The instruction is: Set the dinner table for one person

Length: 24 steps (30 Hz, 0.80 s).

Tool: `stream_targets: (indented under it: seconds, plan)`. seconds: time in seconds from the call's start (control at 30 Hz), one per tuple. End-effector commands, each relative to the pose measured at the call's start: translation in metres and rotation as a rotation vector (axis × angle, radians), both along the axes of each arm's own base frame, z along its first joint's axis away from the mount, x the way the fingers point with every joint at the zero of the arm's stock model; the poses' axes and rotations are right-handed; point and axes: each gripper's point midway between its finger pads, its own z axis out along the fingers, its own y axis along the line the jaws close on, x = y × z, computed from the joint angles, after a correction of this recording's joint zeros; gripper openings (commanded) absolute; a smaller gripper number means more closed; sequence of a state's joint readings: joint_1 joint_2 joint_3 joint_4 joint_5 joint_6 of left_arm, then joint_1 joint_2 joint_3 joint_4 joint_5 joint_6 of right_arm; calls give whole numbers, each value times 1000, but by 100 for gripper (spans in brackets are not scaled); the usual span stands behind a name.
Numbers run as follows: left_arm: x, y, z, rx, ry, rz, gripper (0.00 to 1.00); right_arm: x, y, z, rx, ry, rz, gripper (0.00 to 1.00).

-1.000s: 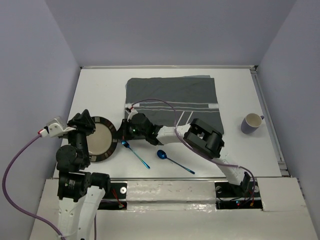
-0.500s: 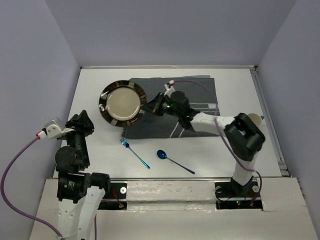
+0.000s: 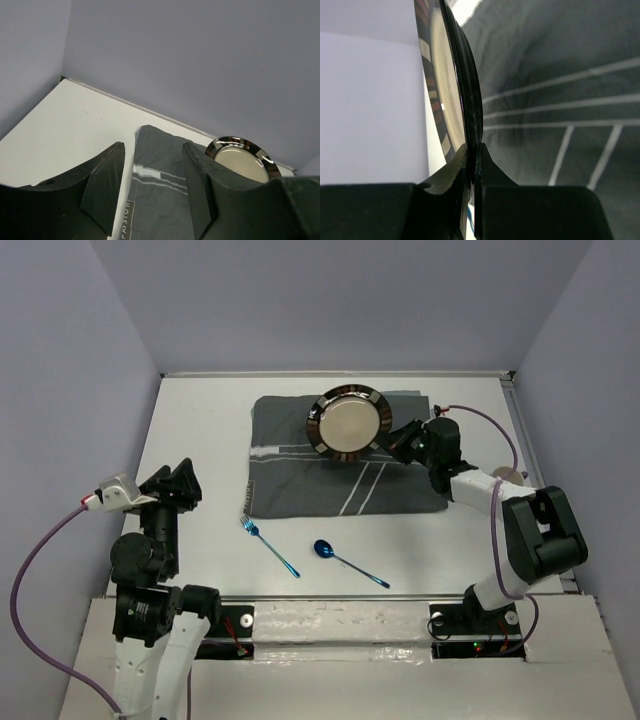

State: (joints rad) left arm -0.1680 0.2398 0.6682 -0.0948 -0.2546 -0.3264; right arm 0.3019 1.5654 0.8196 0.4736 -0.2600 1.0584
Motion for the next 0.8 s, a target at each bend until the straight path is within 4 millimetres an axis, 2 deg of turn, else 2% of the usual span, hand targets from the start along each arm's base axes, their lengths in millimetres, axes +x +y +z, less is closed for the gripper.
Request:
stream_targets:
  seconds: [0.0, 0.1, 0.2, 0.27, 0.3, 0.57, 0.77]
  plan:
    - [-2, -11, 17, 12, -58, -61, 61, -1, 17, 65, 97, -216, 121, 0]
    - [-2, -13, 16, 12, -57, -69, 68, 4, 17, 56, 99, -203, 126, 0]
    - [0, -15, 15, 16, -53, -81, 70, 4, 19, 50, 119, -190, 135, 0]
    - [0, -16, 14, 16, -50, -87, 70, 6, 21, 38, 136, -164, 137, 0]
    - [1, -17, 14, 19, -49, -89, 70, 6, 23, 26, 142, -137, 148, 0]
    - [3, -20, 12, 19, -42, -101, 66, 10, 29, 5, 174, -97, 163, 0]
    - [4, -20, 11, 18, -39, -102, 66, 9, 29, -21, 160, -46, 165, 0]
